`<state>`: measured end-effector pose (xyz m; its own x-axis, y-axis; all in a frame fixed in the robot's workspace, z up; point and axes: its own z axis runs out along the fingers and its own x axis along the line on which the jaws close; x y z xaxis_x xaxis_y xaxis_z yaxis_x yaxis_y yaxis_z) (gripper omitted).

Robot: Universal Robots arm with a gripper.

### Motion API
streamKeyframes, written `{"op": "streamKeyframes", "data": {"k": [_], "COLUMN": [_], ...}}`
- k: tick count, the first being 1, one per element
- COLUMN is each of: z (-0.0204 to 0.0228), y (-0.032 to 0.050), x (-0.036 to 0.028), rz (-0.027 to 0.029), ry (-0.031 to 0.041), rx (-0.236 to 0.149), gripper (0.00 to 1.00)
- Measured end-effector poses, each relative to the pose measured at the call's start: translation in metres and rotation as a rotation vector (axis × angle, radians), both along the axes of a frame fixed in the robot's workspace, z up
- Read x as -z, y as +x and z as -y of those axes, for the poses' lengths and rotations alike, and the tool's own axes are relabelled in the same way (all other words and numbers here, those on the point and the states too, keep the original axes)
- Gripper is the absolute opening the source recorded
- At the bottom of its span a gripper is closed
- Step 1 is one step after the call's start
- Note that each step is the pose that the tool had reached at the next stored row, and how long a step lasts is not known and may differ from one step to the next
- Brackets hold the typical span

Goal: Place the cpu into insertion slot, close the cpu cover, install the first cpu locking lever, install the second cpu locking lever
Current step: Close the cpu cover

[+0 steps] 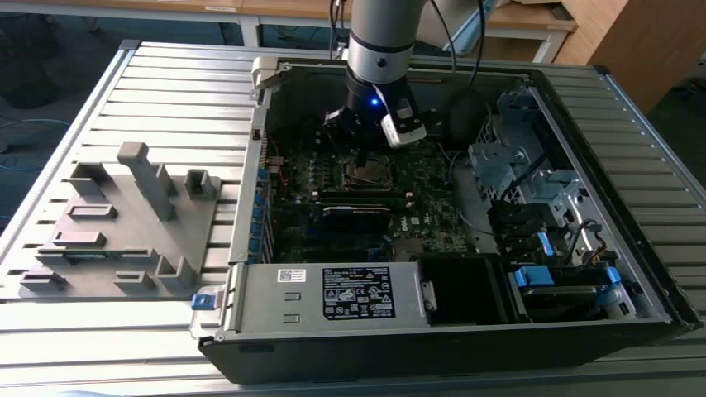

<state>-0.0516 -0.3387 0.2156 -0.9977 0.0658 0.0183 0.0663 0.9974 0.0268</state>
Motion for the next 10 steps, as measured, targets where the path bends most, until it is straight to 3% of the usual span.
{"op": "streamKeyframes", "data": {"k": [2,10], "z": [0.0000,0.0000], "y": [0.0000,0.0019], "x": [0.0000,0.0006], "rz": [0.0000,0.0002], "ry": [-0.0003,0.0001], "rx": [-0.019,-0.019], "gripper": [0.11,0.11]}}
